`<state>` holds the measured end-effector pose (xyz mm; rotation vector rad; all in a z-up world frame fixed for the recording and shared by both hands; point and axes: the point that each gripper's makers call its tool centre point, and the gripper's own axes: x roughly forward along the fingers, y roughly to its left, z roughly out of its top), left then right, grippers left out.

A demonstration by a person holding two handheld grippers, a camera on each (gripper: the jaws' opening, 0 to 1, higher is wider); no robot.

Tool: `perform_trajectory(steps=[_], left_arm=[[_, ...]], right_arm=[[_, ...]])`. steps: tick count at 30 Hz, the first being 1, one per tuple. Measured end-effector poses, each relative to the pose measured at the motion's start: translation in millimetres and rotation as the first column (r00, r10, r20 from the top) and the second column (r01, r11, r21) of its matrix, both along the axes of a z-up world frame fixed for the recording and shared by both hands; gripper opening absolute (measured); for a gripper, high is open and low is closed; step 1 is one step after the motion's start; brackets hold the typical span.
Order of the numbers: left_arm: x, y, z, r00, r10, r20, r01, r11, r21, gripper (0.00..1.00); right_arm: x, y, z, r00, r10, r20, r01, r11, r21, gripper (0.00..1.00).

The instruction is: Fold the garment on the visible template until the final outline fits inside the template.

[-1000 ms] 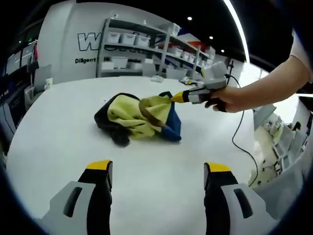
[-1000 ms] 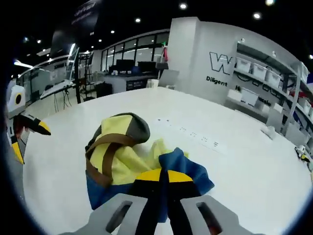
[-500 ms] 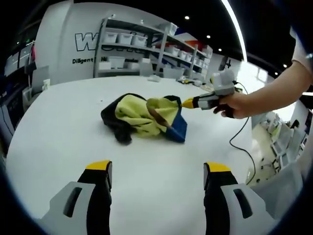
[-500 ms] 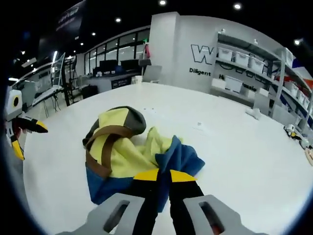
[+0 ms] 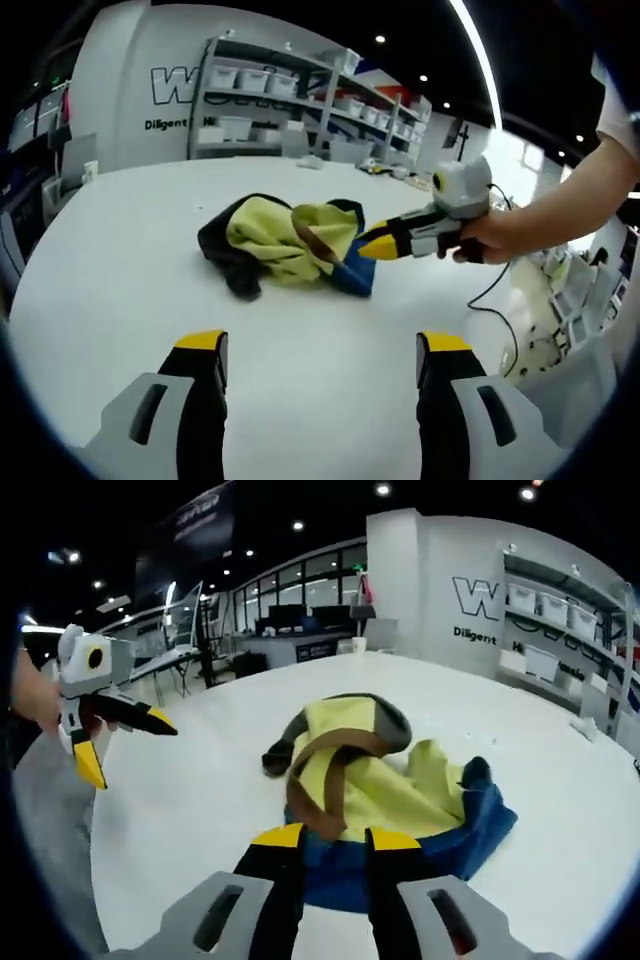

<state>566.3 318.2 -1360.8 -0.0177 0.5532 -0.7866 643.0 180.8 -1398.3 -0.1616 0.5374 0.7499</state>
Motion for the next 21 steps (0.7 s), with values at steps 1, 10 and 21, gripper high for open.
perform_trajectory(steps=[1, 10, 21], left_arm=[[-0.1, 0.2, 0.4, 1.000, 0.001, 0.000, -0.001, 1.000, -0.001, 0.75], [-2.0, 6.5, -0.1, 1.000, 0.013, -0.001, -0.013, 1.000, 0.013, 0.74], [-1.0, 6.4, -2.3, 1.000, 0.019, -0.003, -0.019, 1.000, 0.016, 0.74]], right_arm=[[-3.0, 4.6, -5.6, 0.999, 0.014, -0.029, -0.014, 1.000, 0.005, 0.22], [6.5, 9.0, -26.1, 0.992, -0.040, -0.124, 0.043, 0.999, 0.023, 0.33], [-16.1, 39.7, -17.2, 0.992, 0.104, -0.078, -0.103, 0.994, 0.023, 0.17]])
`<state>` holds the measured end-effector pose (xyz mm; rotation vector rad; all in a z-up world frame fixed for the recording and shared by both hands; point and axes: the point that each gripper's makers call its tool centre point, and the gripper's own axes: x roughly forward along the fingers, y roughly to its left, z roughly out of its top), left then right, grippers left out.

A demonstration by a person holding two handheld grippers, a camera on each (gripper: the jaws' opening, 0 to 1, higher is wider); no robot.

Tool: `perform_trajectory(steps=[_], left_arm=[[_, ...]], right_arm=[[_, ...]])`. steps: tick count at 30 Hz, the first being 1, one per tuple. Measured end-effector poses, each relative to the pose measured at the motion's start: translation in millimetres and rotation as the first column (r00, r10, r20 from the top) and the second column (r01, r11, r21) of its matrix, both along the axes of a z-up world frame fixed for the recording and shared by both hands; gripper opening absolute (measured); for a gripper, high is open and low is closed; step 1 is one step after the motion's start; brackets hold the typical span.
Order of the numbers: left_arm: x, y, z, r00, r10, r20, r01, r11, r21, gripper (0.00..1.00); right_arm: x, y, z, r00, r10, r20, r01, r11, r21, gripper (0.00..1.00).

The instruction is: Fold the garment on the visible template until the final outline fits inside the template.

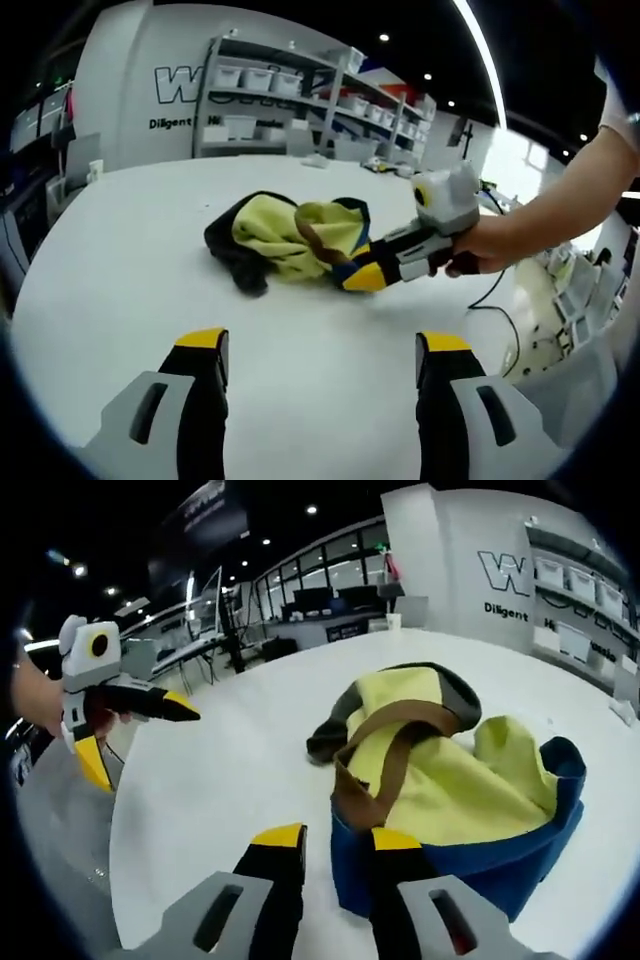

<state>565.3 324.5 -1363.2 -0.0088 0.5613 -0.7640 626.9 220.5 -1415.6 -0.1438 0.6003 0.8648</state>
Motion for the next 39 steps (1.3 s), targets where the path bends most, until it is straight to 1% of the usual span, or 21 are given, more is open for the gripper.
perform_trajectory(steps=[2, 6, 8, 9, 10, 11, 12, 13, 14, 17, 19, 23, 24, 26, 28, 29, 31, 33, 37, 38, 39], left_arm=[[0.3, -0.5, -0.4, 1.000, -0.001, -0.001, 0.001, 1.000, 0.000, 0.74], [2.6, -1.1, -0.6, 1.000, -0.001, 0.000, 0.001, 1.000, -0.001, 0.74], [4.9, -0.3, 0.2, 1.000, -0.001, 0.001, 0.001, 1.000, -0.002, 0.74], [7.1, 0.4, 1.2, 1.000, -0.002, 0.004, 0.002, 1.000, -0.004, 0.74], [8.6, 1.0, 2.4, 1.000, -0.002, 0.006, 0.002, 1.000, -0.004, 0.74], [11.6, 2.2, 3.8, 1.000, 0.000, 0.008, 0.000, 1.000, -0.006, 0.74], [12.9, 2.8, 4.0, 1.000, 0.001, 0.008, -0.001, 1.000, -0.008, 0.74], [16.9, 4.1, 5.0, 1.000, 0.003, 0.010, -0.003, 1.000, -0.013, 0.74], [19.7, 4.6, 6.3, 1.000, 0.005, 0.010, -0.005, 1.000, -0.019, 0.74], [30.7, 7.7, 13.2, 1.000, 0.024, 0.016, -0.023, 0.998, -0.052, 0.74], [37.6, 11.9, 14.8, 0.999, 0.038, 0.012, -0.037, 0.997, -0.070, 0.73], [43.0, 16.1, 18.6, 0.999, 0.033, 0.007, -0.032, 0.996, -0.089, 0.65], [41.6, 15.5, 21.0, 1.000, 0.022, -0.006, -0.022, 0.994, -0.107, 0.60], [41.5, 18.9, 24.9, 1.000, 0.023, -0.002, -0.023, 0.994, -0.111, 0.53], [39.7, 23.9, 29.9, 1.000, 0.025, 0.009, -0.024, 0.994, -0.108, 0.50], [37.8, 27.6, 31.7, 1.000, 0.023, 0.015, -0.021, 0.995, -0.095, 0.51], [32.6, 36.3, 30.4, 1.000, -0.013, 0.028, 0.013, 1.000, -0.014, 0.50], [28.3, 39.0, 36.5, 0.999, -0.034, 0.040, 0.034, 0.999, 0.007, 0.48], [30.3, 51.1, 65.0, 0.996, -0.049, 0.076, 0.048, 0.999, 0.006, 0.48], [32.3, 52.6, 74.7, 0.994, -0.068, 0.085, 0.068, 0.998, 0.005, 0.48], [33.1, 52.4, 78.1, 0.993, -0.078, 0.091, 0.078, 0.997, 0.007, 0.48]], right_arm=[[-6.1, 3.7, -1.0, 0.998, 0.050, 0.024, -0.049, 0.998, -0.027, 0.14], [-8.3, 5.7, -2.9, 0.998, 0.058, 0.014, -0.058, 0.998, -0.011, 0.05], [-5.0, 1.6, -1.6, 0.999, 0.035, 0.014, -0.035, 0.999, 0.000, 0.03], [2.6, -7.1, -1.6, 0.999, -0.018, 0.030, 0.019, 1.000, -0.018, 0.06], [7.1, -10.4, -1.1, 0.998, -0.040, 0.041, 0.040, 0.999, -0.019, 0.09], [6.7, -11.1, -4.5, 0.999, -0.052, 0.015, 0.052, 0.999, -0.012, 0.13], [6.6, -11.1, -8.5, 0.999, -0.049, 0.004, 0.049, 0.999, -0.023, 0.18], [6.8, -11.5, -12.5, 0.999, -0.046, -0.004, 0.046, 0.998, -0.040, 0.22], [9.0, -13.1, -15.3, 0.999, -0.047, 0.008, 0.047, 0.997, -0.065, 0.23], [12.3, -12.7, -17.0, 0.998, -0.063, 0.001, 0.063, 0.997, -0.052, 0.14], [11.1, -7.7, -14.6, 0.999, -0.045, 0.011, 0.046, 0.998, -0.051, 0.00], [1.3, -0.9, -1.6, 0.994, 0.067, 0.091, -0.060, 0.995, -0.078, 0.00], [-1.7, -1.4, -0.4, 0.992, 0.078, 0.094, -0.071, 0.994, -0.080, 0.00], [-8.2, -6.6, 0.1, 0.990, 0.109, 0.093, -0.100, 0.990, -0.100, 0.00], [-12.5, -11.6, 1.7, 0.988, 0.124, 0.090, -0.115, 0.989, -0.096, 0.00], [-13.2, -16.0, 0.7, 0.988, 0.128, 0.088, -0.119, 0.988, -0.102, 0.00], [-13.4, -21.7, 0.2, 0.989, 0.124, 0.085, -0.115, 0.988, -0.103, 0.00], [-12.6, -24.9, 0.9, 0.990, 0.116, 0.085, -0.108, 0.989, -0.103, 0.00], [-11.2, -26.0, 4.7, 0.990, 0.110, 0.092, -0.101, 0.990, -0.098, 0.00], [-11.3, -25.9, 5.8, 0.989, 0.113, 0.096, -0.104, 0.990, -0.100, 0.00], [-11.3, -25.6, 7.4, 0.988, 0.115, 0.100, -0.105, 0.989, -0.101, 0.00]])
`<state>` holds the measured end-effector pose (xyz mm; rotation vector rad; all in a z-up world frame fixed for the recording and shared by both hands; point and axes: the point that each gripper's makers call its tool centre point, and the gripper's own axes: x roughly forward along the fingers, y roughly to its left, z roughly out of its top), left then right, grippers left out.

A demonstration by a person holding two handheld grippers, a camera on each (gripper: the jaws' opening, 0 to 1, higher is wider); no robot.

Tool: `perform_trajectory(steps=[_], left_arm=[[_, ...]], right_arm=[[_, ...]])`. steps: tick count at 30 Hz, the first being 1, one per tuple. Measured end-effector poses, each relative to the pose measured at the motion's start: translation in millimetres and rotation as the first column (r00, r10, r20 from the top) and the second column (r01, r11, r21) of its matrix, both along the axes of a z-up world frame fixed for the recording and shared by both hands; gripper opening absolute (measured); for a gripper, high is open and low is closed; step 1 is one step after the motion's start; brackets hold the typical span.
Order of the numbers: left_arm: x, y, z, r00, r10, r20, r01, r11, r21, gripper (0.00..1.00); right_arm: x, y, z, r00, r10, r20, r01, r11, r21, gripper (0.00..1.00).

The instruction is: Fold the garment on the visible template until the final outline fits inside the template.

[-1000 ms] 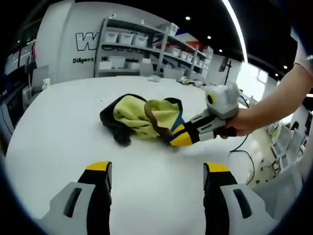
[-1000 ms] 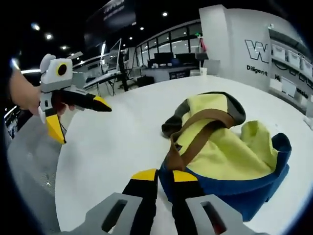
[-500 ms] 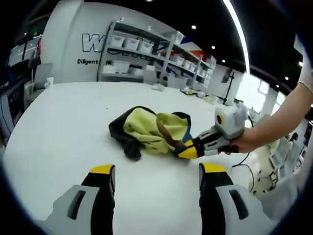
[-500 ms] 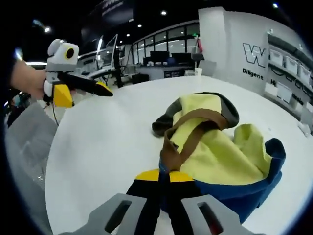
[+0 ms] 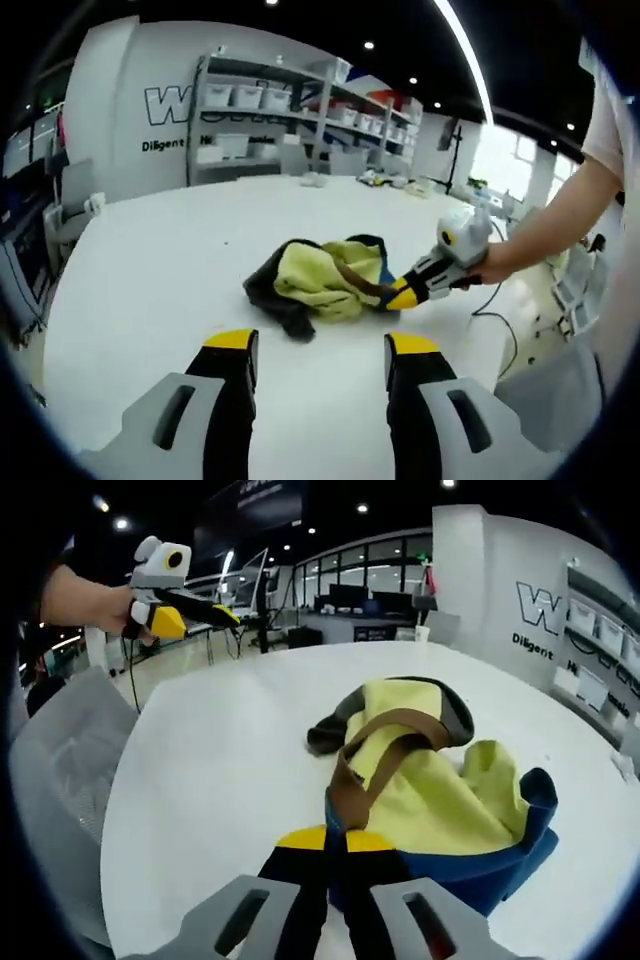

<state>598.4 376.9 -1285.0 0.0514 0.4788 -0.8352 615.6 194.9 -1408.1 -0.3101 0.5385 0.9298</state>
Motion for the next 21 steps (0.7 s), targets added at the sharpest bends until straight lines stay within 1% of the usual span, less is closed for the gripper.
perform_trajectory(steps=[1, 3, 4, 6, 8, 10, 11, 14, 17, 19, 21], left_arm=[[4.7, 0.2, 11.4, 1.000, -0.017, 0.023, 0.017, 1.000, 0.014, 0.48], [11.3, -2.3, 26.8, 0.998, -0.038, 0.048, 0.038, 0.999, 0.018, 0.48], [17.1, -5.9, 38.3, 0.997, -0.053, 0.064, 0.052, 0.999, 0.012, 0.48], [27.0, -13.9, 55.3, 0.993, -0.077, 0.085, 0.077, 0.997, -0.005, 0.48], [36.9, -22.7, 64.9, 0.990, -0.099, 0.096, 0.100, 0.995, -0.007, 0.48], [43.6, -31.7, 69.8, 0.986, -0.129, 0.106, 0.129, 0.992, 0.001, 0.48], [48.0, -40.2, 72.2, 0.983, -0.150, 0.105, 0.151, 0.989, -0.001, 0.48], [56.4, -59.9, 72.7, 0.973, -0.208, 0.103, 0.208, 0.978, 0.013, 0.48], [66.3, -81.5, 65.7, 0.960, -0.265, 0.092, 0.262, 0.964, 0.038, 0.48], [73.5, -93.8, 58.3, 0.954, -0.291, 0.077, 0.289, 0.956, 0.042, 0.48], [78.3, -102.6, 51.5, 0.949, -0.310, 0.063, 0.308, 0.950, 0.049, 0.48]], right_arm=[[0.0, -0.2, 0.9, 1.000, 0.001, 0.001, -0.001, 1.000, 0.000, 0.00], [0.6, -1.4, 2.6, 1.000, 0.001, 0.007, -0.001, 1.000, -0.001, 0.00], [0.5, -2.4, 3.6, 1.000, 0.001, 0.009, -0.001, 1.000, -0.003, 0.00], [0.7, -4.7, 5.4, 1.000, -0.003, 0.013, 0.003, 1.000, -0.004, 0.00], [1.5, -8.3, 8.0, 1.000, -0.012, 0.017, 0.012, 1.000, -0.001, 0.00], [1.4, -11.1, 10.4, 1.000, -0.017, 0.022, 0.017, 1.000, -0.001, 0.00], [1.1, -13.6, 12.5, 0.999, -0.023, 0.025, 0.023, 1.000, -0.001, 0.00], [0.1, -18.7, 16.5, 0.999, -0.026, 0.037, 0.026, 1.000, -0.001, 0.00], [-1.4, -26.1, 19.4, 0.998, -0.028, 0.048, 0.029, 1.000, -0.010, 0.00], [-2.0, -29.7, 21.5, 0.998, -0.029, 0.055, 0.029, 1.000, -0.012, 0.00], [-2.4, -34.4, 23.3, 0.997, -0.019, 0.071, 0.021, 0.999, -0.029, 0.00]])
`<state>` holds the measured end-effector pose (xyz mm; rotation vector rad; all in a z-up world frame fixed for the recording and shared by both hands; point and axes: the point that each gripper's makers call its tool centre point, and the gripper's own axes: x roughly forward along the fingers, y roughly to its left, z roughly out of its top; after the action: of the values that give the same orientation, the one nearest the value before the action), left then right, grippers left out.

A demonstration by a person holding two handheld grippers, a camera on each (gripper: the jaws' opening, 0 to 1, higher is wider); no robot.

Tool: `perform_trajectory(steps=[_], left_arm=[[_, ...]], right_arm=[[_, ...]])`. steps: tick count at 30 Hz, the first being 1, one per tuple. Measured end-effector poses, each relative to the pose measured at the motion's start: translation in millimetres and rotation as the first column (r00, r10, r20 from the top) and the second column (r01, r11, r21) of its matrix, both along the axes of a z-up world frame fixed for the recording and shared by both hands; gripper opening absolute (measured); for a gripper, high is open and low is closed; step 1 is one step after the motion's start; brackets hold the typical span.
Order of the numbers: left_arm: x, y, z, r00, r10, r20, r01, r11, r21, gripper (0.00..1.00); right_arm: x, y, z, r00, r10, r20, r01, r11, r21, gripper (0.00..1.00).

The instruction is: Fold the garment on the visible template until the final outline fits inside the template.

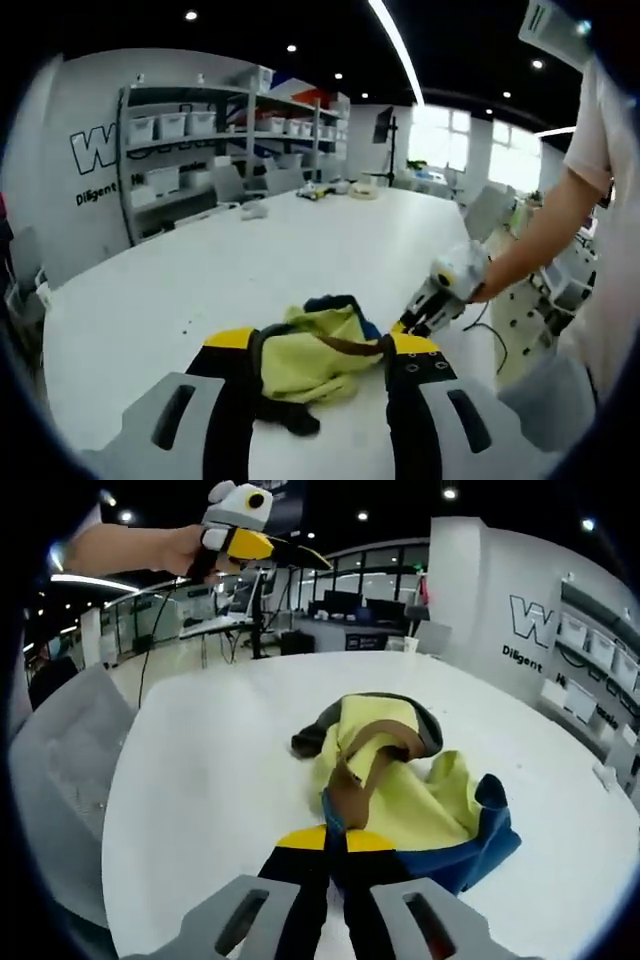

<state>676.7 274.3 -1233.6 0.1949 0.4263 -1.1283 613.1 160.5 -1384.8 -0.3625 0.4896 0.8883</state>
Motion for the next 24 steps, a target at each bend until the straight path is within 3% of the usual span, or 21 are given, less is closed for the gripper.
perform_trajectory(steps=[9, 18, 24], left_arm=[[32.9, -31.3, -46.8, 0.995, -0.073, -0.066, 0.078, 0.994, 0.080, 0.44], [62.9, -60.9, -86.4, 0.985, -0.120, -0.125, 0.140, 0.976, 0.164, 0.37], [76.9, -71.3, -120.5, 0.968, -0.103, -0.229, 0.158, 0.958, 0.238, 0.31]], right_arm=[[-9.0, -9.3, 3.3, 0.996, 0.080, 0.047, -0.076, 0.994, -0.075, 0.00], [-19.6, -13.6, 0.8, 0.990, 0.129, 0.062, -0.123, 0.988, -0.092, 0.00], [-22.5, -15.3, -4.3, 0.988, 0.140, 0.063, -0.134, 0.987, -0.089, 0.00]])
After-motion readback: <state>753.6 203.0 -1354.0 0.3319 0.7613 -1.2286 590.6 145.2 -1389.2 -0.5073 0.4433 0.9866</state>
